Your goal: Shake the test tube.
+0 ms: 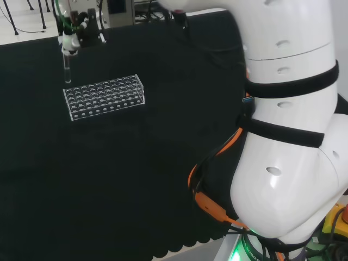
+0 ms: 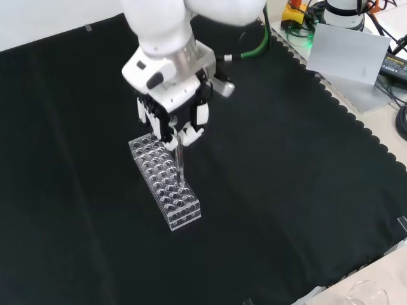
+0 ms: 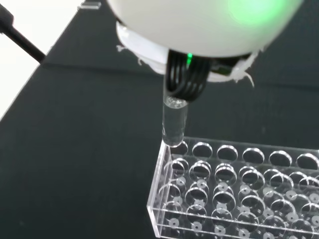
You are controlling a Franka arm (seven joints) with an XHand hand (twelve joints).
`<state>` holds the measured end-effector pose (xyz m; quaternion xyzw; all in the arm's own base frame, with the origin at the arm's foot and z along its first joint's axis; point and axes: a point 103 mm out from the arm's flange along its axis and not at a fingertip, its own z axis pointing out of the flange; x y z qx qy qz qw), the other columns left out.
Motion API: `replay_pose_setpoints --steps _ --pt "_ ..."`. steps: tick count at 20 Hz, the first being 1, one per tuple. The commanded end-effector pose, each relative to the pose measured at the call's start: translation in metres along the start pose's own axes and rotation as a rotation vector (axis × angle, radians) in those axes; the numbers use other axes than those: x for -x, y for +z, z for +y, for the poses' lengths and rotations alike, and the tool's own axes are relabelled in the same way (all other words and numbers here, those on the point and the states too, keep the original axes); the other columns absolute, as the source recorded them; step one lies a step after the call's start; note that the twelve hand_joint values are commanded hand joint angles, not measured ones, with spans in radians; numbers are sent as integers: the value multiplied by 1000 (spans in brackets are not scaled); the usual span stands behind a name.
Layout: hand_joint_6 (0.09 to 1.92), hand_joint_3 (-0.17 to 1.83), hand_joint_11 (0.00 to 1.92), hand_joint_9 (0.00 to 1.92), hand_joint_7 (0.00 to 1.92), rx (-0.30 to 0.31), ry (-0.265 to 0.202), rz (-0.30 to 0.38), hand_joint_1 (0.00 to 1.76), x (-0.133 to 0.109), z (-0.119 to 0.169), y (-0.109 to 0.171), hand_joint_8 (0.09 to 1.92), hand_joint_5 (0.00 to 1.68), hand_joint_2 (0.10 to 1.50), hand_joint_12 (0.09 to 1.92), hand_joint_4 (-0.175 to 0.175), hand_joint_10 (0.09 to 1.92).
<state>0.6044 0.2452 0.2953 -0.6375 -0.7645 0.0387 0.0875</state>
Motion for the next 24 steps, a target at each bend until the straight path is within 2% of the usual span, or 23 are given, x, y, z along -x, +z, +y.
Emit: replay_pose_setpoints --steps 1,9,13,16,19,22,24 --pt "431 931 1221 1567 1522 40 -17 106 1347 26 -35 -47 399 1453 431 1165 -175 832" --pt "428 933 1221 1569 1525 98 12 131 1347 49 -53 -92 395 1456 429 1167 -175 830" --pt "426 934 1220 1570 1526 107 -9 180 1347 36 -62 -115 393 1457 428 1168 -175 829" --pt "425 934 1220 1571 1527 116 -60 216 1347 10 -74 -134 392 1458 428 1169 -175 829" --pt "423 935 1218 1571 1528 125 -116 218 1347 -11 -83 -145 390 1459 427 1170 -175 828" --pt "422 935 1217 1571 1528 134 -127 192 1347 -12 -86 -147 389 1460 427 1171 -175 828" --pt "421 935 1217 1572 1529 141 -107 161 1347 1 -86 -146 388 1460 427 1171 -175 828"
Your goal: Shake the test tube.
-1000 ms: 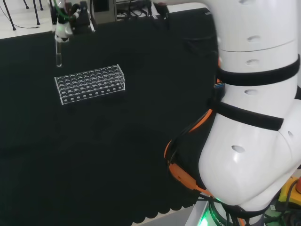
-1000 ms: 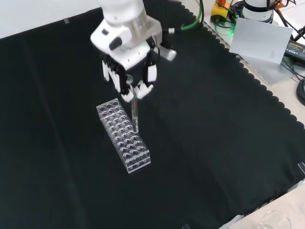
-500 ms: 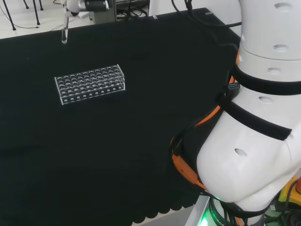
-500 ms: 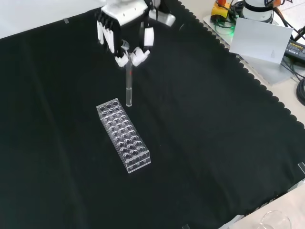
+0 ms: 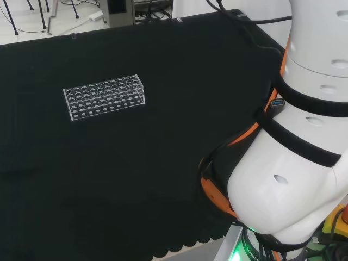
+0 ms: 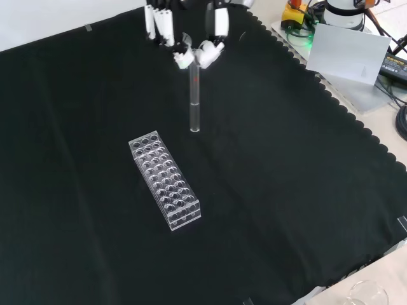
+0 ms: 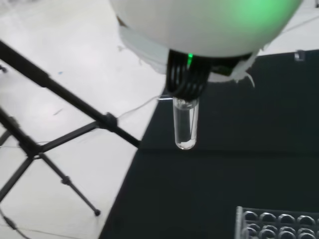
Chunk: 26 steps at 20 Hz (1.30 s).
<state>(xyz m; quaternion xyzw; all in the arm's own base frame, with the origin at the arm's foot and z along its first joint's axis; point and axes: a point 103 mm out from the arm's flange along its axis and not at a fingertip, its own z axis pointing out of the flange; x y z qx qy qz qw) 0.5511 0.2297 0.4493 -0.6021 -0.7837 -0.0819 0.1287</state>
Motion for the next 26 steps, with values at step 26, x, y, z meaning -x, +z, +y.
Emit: replay_pose_setpoints --steps 26 --pt "412 935 1211 1573 1534 82 239 -410 1348 176 -21 -74 378 1465 426 1174 -175 827"
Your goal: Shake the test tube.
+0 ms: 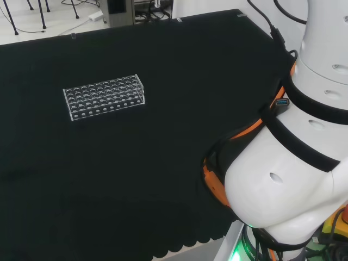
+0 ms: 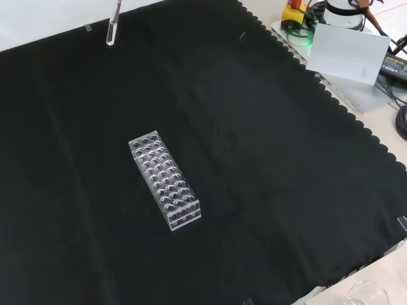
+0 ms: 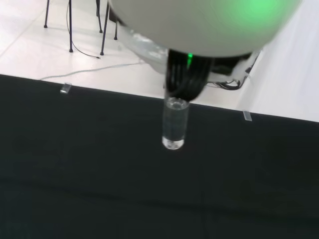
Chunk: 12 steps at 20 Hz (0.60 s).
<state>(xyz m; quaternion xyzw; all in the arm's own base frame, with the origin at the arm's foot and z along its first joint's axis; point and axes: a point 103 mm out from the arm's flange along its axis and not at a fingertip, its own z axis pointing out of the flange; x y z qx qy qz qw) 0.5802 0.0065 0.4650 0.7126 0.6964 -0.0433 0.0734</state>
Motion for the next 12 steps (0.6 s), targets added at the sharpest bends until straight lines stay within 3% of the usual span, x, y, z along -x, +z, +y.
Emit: replay_pose_setpoints --steps 1,8,12 --pt "412 935 1211 1573 1534 -8 -58 75 1348 -45 0 -10 378 1465 426 1173 -175 827" --pt "410 935 1210 1573 1535 -4 -221 181 1348 -145 -15 -29 376 1466 425 1171 -175 827" --pt "409 935 1209 1572 1535 1 -294 215 1348 -188 -28 -36 375 1466 425 1171 -175 827"
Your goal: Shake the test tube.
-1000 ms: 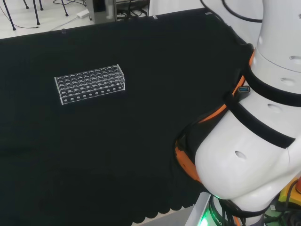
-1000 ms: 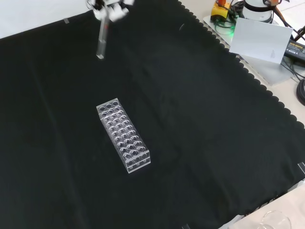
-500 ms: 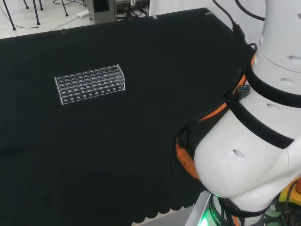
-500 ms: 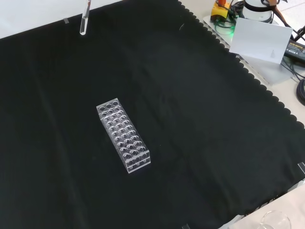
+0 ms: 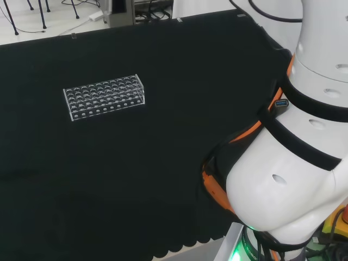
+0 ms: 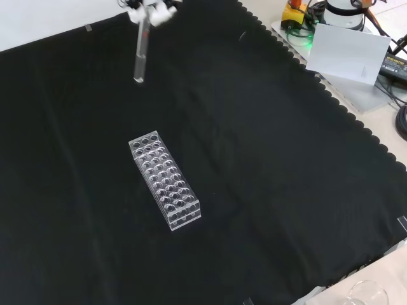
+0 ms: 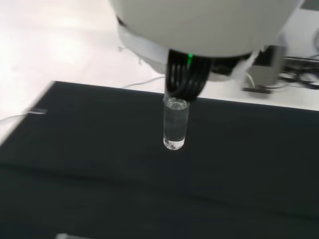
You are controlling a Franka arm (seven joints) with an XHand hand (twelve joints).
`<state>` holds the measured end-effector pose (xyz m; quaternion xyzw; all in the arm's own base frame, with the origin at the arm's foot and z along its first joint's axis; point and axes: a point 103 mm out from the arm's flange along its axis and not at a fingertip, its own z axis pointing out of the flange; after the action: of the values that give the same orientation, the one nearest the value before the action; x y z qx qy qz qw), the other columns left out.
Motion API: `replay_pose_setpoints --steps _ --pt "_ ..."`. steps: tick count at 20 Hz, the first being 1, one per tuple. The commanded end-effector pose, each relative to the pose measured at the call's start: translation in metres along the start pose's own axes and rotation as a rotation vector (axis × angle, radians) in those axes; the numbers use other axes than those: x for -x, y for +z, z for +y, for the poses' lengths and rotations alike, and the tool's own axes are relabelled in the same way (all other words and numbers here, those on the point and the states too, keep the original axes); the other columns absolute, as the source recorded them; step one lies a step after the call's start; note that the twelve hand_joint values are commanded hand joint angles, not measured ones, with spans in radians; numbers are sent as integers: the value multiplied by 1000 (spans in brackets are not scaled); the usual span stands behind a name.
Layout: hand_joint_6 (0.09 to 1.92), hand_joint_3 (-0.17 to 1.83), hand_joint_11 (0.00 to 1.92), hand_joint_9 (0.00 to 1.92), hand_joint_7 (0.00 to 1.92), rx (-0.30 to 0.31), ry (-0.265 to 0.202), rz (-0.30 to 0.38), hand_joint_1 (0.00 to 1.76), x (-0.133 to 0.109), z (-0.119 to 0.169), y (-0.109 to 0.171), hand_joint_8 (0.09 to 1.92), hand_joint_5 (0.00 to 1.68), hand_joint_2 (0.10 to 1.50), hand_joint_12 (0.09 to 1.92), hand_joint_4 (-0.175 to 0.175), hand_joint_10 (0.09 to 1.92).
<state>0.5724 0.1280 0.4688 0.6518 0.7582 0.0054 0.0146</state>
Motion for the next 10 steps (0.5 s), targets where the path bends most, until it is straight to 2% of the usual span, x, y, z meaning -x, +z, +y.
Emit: replay_pose_setpoints --steps 1,5,10 --pt "409 935 1209 1572 1535 -3 -136 64 1348 -79 -7 -1 374 1466 425 1170 -175 827" --pt "408 935 1209 1572 1536 -11 -156 57 1348 -87 -10 2 373 1467 425 1171 -175 827" --pt "407 936 1209 1572 1537 -42 -133 18 1348 -66 -16 16 372 1468 425 1171 -175 827"
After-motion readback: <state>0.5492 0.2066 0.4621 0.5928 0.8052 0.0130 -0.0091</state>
